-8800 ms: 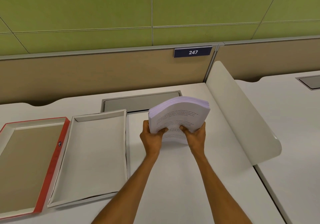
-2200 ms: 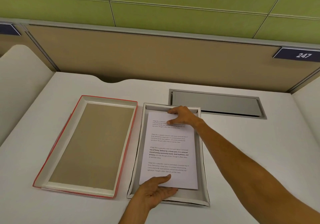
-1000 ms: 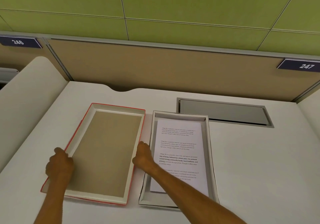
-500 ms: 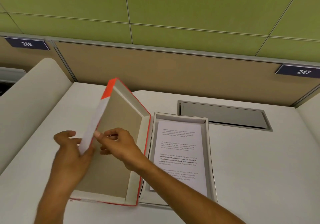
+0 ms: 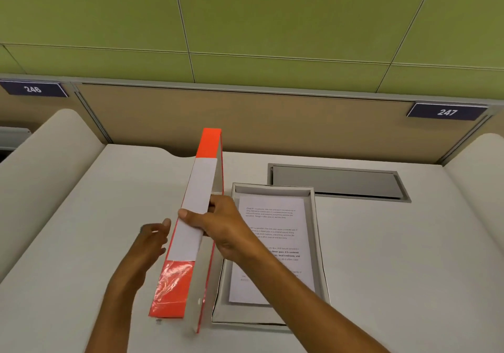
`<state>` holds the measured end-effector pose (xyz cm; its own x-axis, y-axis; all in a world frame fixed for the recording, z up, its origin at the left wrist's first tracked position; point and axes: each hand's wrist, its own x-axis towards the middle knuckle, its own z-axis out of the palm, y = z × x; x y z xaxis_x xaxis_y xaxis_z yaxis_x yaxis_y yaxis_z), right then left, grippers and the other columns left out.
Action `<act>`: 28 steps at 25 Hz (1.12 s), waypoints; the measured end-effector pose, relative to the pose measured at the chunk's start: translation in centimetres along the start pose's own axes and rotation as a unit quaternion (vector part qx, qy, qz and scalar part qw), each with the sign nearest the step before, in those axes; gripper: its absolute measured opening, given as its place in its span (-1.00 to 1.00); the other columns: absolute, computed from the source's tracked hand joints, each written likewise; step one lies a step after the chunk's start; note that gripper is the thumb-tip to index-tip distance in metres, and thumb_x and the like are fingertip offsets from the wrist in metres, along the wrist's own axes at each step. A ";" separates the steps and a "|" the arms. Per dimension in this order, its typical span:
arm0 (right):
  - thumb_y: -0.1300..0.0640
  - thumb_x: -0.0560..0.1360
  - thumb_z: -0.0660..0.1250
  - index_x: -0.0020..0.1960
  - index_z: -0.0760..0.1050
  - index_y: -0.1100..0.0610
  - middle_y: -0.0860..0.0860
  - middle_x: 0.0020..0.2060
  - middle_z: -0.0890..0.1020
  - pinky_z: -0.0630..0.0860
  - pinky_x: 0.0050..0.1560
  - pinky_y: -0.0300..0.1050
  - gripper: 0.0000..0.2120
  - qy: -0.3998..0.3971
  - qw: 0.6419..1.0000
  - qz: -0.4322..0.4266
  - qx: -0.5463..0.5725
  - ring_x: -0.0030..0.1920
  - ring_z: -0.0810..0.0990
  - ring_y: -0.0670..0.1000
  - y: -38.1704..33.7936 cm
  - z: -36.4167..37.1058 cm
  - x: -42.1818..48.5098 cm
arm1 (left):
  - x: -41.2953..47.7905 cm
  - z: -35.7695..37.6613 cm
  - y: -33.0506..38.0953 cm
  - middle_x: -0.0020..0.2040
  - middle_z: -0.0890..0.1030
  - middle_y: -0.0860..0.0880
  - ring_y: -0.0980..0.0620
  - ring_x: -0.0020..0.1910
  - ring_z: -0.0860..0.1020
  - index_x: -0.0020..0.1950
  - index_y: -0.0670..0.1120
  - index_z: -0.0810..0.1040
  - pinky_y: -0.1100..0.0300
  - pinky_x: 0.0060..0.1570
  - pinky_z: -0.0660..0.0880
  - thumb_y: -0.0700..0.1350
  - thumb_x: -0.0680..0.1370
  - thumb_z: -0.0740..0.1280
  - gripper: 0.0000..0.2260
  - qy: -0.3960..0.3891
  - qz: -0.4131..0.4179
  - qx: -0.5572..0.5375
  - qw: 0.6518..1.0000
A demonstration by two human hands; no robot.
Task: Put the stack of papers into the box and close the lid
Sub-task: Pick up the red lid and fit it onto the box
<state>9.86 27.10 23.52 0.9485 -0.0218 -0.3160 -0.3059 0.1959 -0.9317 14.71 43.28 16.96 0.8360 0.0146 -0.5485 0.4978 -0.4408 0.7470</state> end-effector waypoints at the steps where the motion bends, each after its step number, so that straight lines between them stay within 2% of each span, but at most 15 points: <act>1: 0.19 0.45 0.44 0.13 0.48 0.13 -0.03 0.01 0.62 0.61 -0.17 -0.30 -0.71 -0.004 1.000 0.005 0.020 -0.03 0.62 -0.04 -0.5 -0.7 -0.5 | 1.6 0.5 -1.3 0.14 0.52 -0.17 -0.29 0.21 0.52 0.21 -0.18 0.41 -0.10 0.22 0.45 0.20 0.55 0.20 -0.53 -0.004 -0.003 0.003 1.000; 2: 0.22 0.44 0.44 0.18 0.49 0.20 0.04 0.07 0.64 0.63 -0.04 -0.20 -0.67 -0.008 0.999 0.011 0.042 0.04 0.64 0.04 -0.9 -1.7 -0.9 | 2.9 1.0 -2.6 0.07 0.56 -0.20 -0.30 0.18 0.56 0.12 -0.18 0.46 -0.11 0.19 0.48 0.15 0.58 0.21 -0.60 -0.014 -0.002 -0.010 1.000; 4: 0.28 0.43 0.44 0.26 0.48 0.27 0.15 0.17 0.63 0.58 0.18 0.05 -0.59 -0.022 0.997 0.015 0.076 0.17 0.62 0.17 -1.3 -4.1 -2.1 | 3.5 1.6 -4.3 0.01 0.65 -0.31 -0.29 0.06 0.63 0.05 -0.18 0.56 -0.19 0.17 0.53 0.22 0.56 0.22 -0.54 -0.071 -0.027 -0.046 0.996; 5: 0.30 0.43 0.44 0.28 0.47 0.27 0.18 0.20 0.62 0.54 0.24 0.12 -0.57 -0.032 0.996 0.014 0.083 0.20 0.60 0.20 -1.4 -5.5 -2.7 | 2.6 1.9 -4.4 0.01 0.67 -0.32 -0.29 0.01 0.65 0.08 -0.17 0.60 -0.21 0.11 0.56 0.28 0.54 0.20 -0.48 -0.094 -0.044 -0.080 0.991; 7: 0.31 0.42 0.46 0.29 0.47 0.23 0.17 0.17 0.64 0.53 0.24 0.15 -0.54 -0.036 0.997 0.008 0.073 0.19 0.61 0.19 -1.5 -8.6 -4.1 | 2.2 2.6 -4.8 0.01 0.71 -0.23 -0.23 -0.01 0.67 0.12 -0.12 0.63 -0.11 -0.03 0.59 0.29 0.55 0.15 -0.47 -0.112 -0.062 -0.135 0.983; 10: 0.14 0.40 0.50 0.23 0.52 0.15 0.08 0.04 0.71 0.64 0.06 0.02 -0.57 0.048 0.999 -0.002 -0.012 0.03 0.71 0.10 -1.3 -13.3 -6.7 | 1.7 4.4 -4.1 0.08 0.72 -0.09 -0.11 0.04 0.68 0.23 0.00 0.60 -0.03 -0.04 0.60 0.28 0.54 0.14 -0.52 -0.111 0.003 -0.135 0.985; 12: -0.07 0.38 0.48 0.17 0.56 0.10 0.01 -0.04 0.73 0.66 -0.07 -0.13 -0.57 0.138 0.986 0.001 -0.097 -0.08 0.73 0.00 0.1 -16.0 -7.8 | 1.0 5.7 -3.3 0.20 0.66 -0.03 -0.04 0.10 0.66 0.34 0.10 0.52 -0.06 0.14 0.56 0.29 0.54 0.12 -0.52 -0.099 0.074 -0.096 0.988; 14: -0.24 0.40 0.38 0.12 0.57 0.06 -0.03 -0.07 0.71 0.66 -0.10 -0.14 -0.56 0.221 0.962 0.007 -0.162 -0.13 0.72 -0.05 2.5 -18.1 -8.3 | 0.3 7.5 -2.7 0.36 0.53 0.00 -0.04 0.28 0.54 0.47 0.12 0.36 -0.05 0.33 0.42 0.25 0.59 0.04 -0.51 -0.076 0.124 -0.031 0.989; 17: -0.29 0.49 0.20 0.29 0.46 0.01 0.03 0.09 0.65 0.62 -0.03 -0.11 -0.49 0.294 0.934 0.018 -0.201 -0.02 0.68 0.00 7.3 -20.4 -8.4 | -0.6 10.1 -1.9 0.49 0.38 -0.03 -0.14 0.44 0.39 0.56 0.09 0.18 -0.06 0.41 0.31 0.18 0.63 -0.03 -0.50 -0.037 0.186 0.082 0.978; 19: -0.33 0.49 0.10 0.42 0.34 -0.01 0.08 0.20 0.60 0.58 0.08 -0.02 -0.38 0.317 0.924 0.022 -0.214 0.12 0.63 0.09 9.8 -21.5 -8.3 | -0.1 11.4 -2.2 0.43 0.46 -0.08 -0.16 0.34 0.49 0.58 0.08 0.12 -0.04 0.31 0.41 0.17 0.62 -0.06 -0.48 -0.016 0.203 0.133 0.970; 20: -0.43 0.44 0.04 0.43 0.33 -0.01 0.08 0.20 0.60 0.58 0.09 -0.01 -0.27 0.320 0.922 0.015 -0.215 0.12 0.63 0.10 10.7 -21.8 -8.4 | 0.5 12.0 -2.6 0.35 0.52 -0.12 -0.14 0.24 0.54 0.58 0.10 0.09 -0.02 0.22 0.47 0.21 0.60 -0.08 -0.45 -0.009 0.207 0.152 0.966; 22: -0.63 0.22 -0.08 0.42 0.34 -0.02 0.03 0.05 0.65 0.61 -0.09 -0.21 0.00 0.320 0.922 0.003 -0.219 -0.05 0.67 -0.02 12.3 -22.5 -8.2 | 1.5 12.9 -3.3 0.20 0.57 -0.14 -0.07 0.08 0.58 0.57 0.12 0.07 0.04 0.06 0.54 0.26 0.57 -0.11 -0.42 -0.001 0.211 0.190 0.959; 23: -0.67 0.15 -0.12 0.41 0.35 -0.02 -0.01 -0.04 0.65 0.56 -0.20 -0.34 0.07 0.321 0.921 0.002 -0.222 -0.15 0.67 -0.08 12.9 -22.8 -8.1 | 1.8 13.2 -3.6 0.15 0.57 -0.14 -0.05 0.03 0.57 0.58 0.10 0.07 0.09 -0.01 0.52 0.24 0.57 -0.11 -0.42 0.005 0.212 0.204 0.956; 25: -0.69 0.12 -0.13 0.40 0.35 -0.01 -0.05 -0.13 0.64 0.52 -0.30 -0.40 0.11 0.322 0.920 -0.002 -0.223 -0.21 0.67 -0.09 14.2 -23.2 -7.7 | 2.3 13.8 -4.1 0.10 0.55 -0.15 -0.02 -0.03 0.56 0.58 0.06 0.08 0.15 -0.10 0.47 0.19 0.60 -0.09 -0.45 0.019 0.223 0.223 0.949; 28: -0.68 0.14 -0.11 0.41 0.35 -0.01 0.00 -0.12 0.67 0.57 -0.23 -0.33 0.09 0.322 0.921 -0.003 -0.220 -0.20 0.69 -0.04 15.4 -23.6 -7.2 | 2.9 14.4 -4.7 0.09 0.54 -0.15 0.01 -0.05 0.54 0.58 0.02 0.11 0.18 -0.13 0.45 0.14 0.63 -0.04 -0.48 0.026 0.234 0.228 0.945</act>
<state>-3.67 7.16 7.18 0.7485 -0.6256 -0.2199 -0.4393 -0.2192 -0.8712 11.49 32.51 6.45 0.9562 -0.2384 -0.1698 -0.0702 -0.7500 0.6577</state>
